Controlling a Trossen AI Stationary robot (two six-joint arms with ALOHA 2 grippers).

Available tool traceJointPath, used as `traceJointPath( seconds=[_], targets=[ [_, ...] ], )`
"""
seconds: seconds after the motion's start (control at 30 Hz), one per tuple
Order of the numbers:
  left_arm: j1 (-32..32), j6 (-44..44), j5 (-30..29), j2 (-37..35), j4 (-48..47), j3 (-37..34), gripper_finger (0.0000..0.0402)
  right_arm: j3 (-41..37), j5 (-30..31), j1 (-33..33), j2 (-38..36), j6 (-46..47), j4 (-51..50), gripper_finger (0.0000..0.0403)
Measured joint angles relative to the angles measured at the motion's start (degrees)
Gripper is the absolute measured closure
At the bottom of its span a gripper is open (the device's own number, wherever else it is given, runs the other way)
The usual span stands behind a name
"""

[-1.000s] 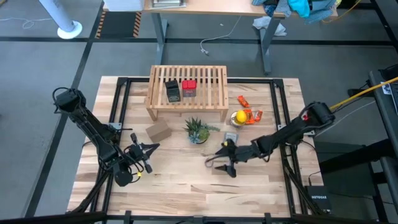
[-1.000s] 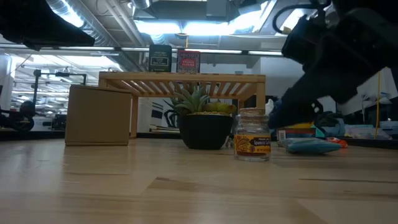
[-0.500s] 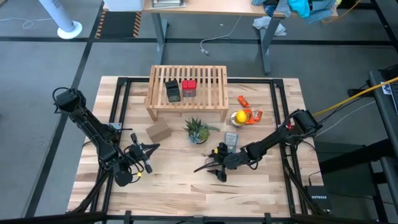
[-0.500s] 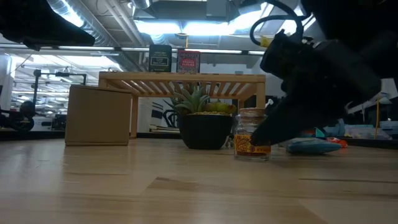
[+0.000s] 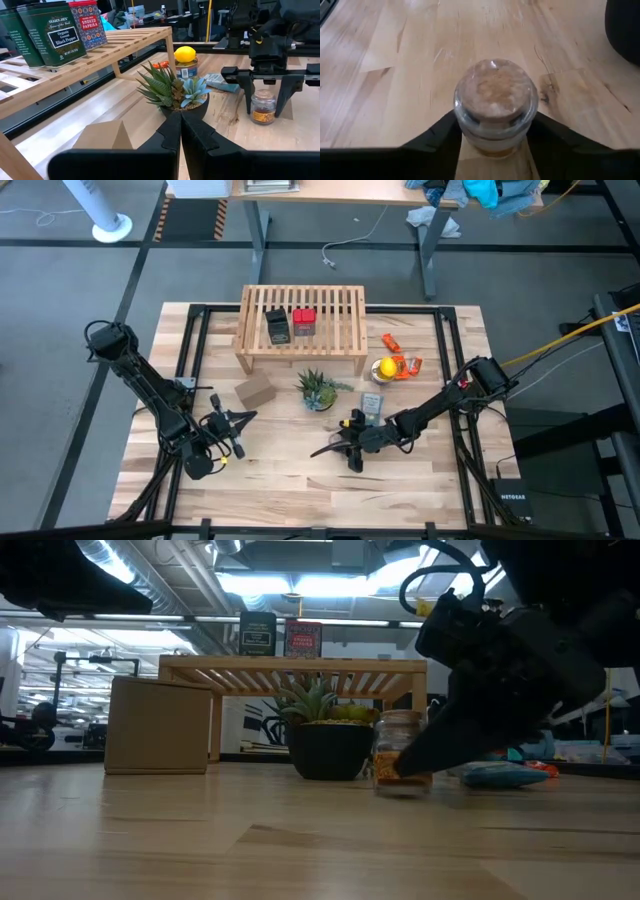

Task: Shelf spices
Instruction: Put the brown seasoning bottle on the shelf

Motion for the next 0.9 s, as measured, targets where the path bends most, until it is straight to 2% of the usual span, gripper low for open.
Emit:
traceJointPath(
  seconds=[0.17, 0.27, 0.43, 0.57, 0.77, 0.9],
  targets=[
    [0.0, -0.1, 0.0, 0.0, 0.0, 0.0, 0.0396, 0.0, 0.9, 0.0, 0.0, -0.1, 0.8, 0.021],
    [0.0, -0.2, 0.0, 0.0, 0.0, 0.0, 0.0396, 0.0, 0.9, 0.0, 0.0, -1.8, 4.6, 0.021],
    [0.0, -0.2, 0.0, 0.0, 0.0, 0.0, 0.0396, 0.0, 1.7, 0.0, -2.5, -4.5, 7.4, 0.021],
    [0.0, -0.2, 0.0, 0.0, 0.0, 0.0, 0.0396, 0.0, 7.0, 0.0, -6.4, -9.0, 7.4, 0.021],
    [0.0, -0.2, 0.0, 0.0, 0.0, 0.0, 0.0396, 0.0, 17.9, -0.6, -13.6, -22.0, 7.7, 0.021],
    [0.0, -0.2, 0.0, 0.0, 0.0, 0.0, 0.0396, 0.0, 19.9, -4.2, -17.8, -29.8, 8.7, 0.021]
  ],
)
